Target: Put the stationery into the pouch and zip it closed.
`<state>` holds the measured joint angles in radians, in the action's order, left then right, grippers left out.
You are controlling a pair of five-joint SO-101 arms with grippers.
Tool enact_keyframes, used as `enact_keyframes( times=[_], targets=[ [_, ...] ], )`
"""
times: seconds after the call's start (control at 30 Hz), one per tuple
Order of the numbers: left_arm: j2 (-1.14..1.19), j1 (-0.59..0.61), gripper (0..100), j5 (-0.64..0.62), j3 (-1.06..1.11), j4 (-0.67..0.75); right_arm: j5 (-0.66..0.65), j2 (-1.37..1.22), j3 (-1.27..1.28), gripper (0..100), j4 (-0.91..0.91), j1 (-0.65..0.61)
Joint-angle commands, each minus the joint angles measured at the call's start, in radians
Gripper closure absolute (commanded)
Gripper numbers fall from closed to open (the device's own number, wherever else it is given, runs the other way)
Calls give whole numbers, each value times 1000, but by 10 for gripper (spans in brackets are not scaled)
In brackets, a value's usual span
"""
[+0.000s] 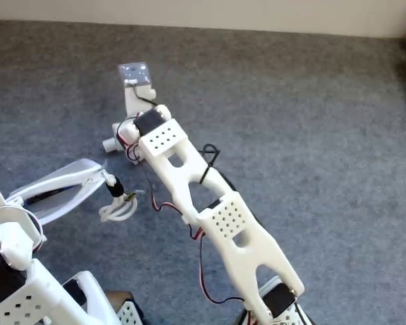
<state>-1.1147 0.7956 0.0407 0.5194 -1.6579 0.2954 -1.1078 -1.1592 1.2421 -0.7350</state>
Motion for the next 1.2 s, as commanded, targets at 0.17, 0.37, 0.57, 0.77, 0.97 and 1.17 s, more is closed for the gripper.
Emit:
enact_keyframes(
  times=[0.17, 0.37, 0.57, 0.77, 0.97, 1.17],
  targets=[
    [22, 1, 993, 8, 1, 6, -245, -1, -12, 836, 122, 33],
    [22, 1, 993, 8, 1, 6, -315, -2, -159, 836, 332, 39],
    [22, 1, 993, 8, 1, 6, -316, -5, -286, 836, 519, 42],
    [22, 5, 993, 8, 1, 6, -318, -1, -329, 836, 522, 88],
    [22, 1, 993, 8, 1, 6, -408, 1, -332, 836, 526, 101],
    [22, 1, 993, 8, 1, 6, -408, 91, -300, 836, 526, 102]
  ],
)
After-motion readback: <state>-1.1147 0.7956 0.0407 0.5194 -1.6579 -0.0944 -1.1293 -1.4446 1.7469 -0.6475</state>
